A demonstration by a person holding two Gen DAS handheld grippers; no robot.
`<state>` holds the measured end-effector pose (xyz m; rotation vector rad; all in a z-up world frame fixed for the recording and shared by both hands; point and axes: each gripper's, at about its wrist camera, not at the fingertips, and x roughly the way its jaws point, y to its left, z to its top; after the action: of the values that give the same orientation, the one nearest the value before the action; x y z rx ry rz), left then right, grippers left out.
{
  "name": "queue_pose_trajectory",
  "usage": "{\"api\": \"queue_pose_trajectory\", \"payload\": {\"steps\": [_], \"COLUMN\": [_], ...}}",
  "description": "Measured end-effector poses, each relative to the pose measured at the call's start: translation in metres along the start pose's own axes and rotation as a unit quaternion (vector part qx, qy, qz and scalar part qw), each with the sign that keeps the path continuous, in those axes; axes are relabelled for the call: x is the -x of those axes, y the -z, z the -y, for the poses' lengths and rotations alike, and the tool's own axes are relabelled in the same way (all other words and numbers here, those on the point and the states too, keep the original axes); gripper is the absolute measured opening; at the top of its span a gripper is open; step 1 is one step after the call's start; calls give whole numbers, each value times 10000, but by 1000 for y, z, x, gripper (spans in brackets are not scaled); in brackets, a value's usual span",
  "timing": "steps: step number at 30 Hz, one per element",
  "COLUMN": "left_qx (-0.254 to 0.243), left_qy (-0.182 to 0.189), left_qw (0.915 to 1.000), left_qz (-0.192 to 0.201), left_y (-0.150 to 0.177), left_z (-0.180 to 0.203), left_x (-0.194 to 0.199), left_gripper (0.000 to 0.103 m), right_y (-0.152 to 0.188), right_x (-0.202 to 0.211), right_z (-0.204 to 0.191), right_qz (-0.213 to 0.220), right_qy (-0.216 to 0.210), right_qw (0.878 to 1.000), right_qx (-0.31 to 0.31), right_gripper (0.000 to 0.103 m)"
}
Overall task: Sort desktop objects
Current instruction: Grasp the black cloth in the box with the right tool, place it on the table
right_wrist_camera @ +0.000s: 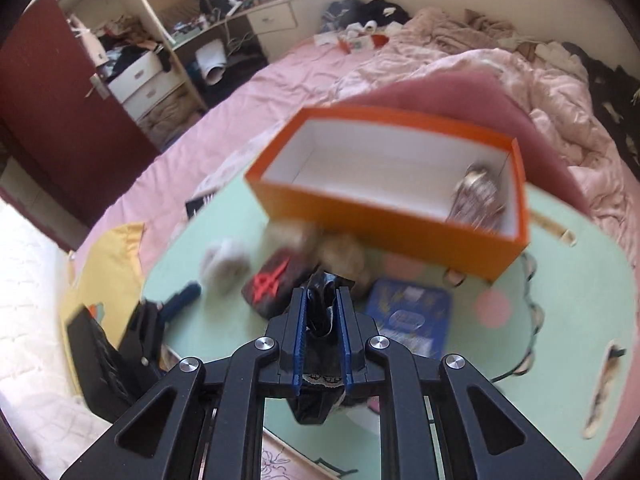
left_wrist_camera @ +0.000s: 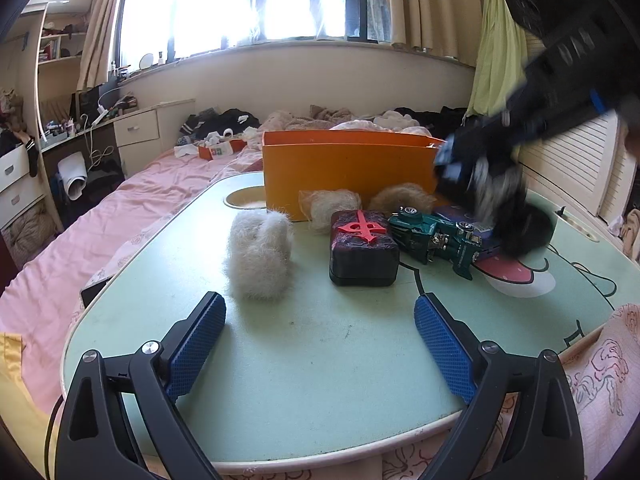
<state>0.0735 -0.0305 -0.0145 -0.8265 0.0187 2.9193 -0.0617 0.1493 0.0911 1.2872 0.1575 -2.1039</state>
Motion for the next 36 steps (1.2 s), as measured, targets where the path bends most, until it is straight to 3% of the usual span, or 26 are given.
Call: {"api": "queue_pose_trajectory", "payload": {"steps": [3,5,6,11,15,21,24,28,33,36], "left_qx": [0,1,1,1,1,3,-1,24,577,779], "left_qy": [0,1,1,-1,-1,-1,-2,21,285,369], "left_qw": [10000,10000,10000,10000,10000,10000,10000,10000,9973,9953], "left_qz": [2,3,4,6,7,4,2,5,356,433], "left_y": [0,0,0,0,0,0,0,-1,-10,-45], "left_z": [0,0,0,0,0,0,0,-1,-22,-27], "left_x": [0,0,0,1,1,2,2,3,21,29], "left_gripper": [95,95,95,95,95,95,95,95,95,95], "right_y": [4,4,6,32,59,90,92,92,94,93], "right_x": [-10,-10,-8,12,11,-11,-15,-25,-23,-23], "right_z": [-4,-4,-5,4,20,44,38,26,34,34], "right_qz": [160,325,394,811,809,587,630,545,594,599], "right_qy": [-312,-565,-544,-4,592,821,1034,1316,1347,1366], "right_qw": [9994,9978,9976,9966,9947,9931,9920,9898,9888,9884], "right_qx": [-57,-147,-146,-119,-227,-603,-353,-54,-242,-271], "right_gripper": [17,34,37,47,49,50,57,86,91,93]}}
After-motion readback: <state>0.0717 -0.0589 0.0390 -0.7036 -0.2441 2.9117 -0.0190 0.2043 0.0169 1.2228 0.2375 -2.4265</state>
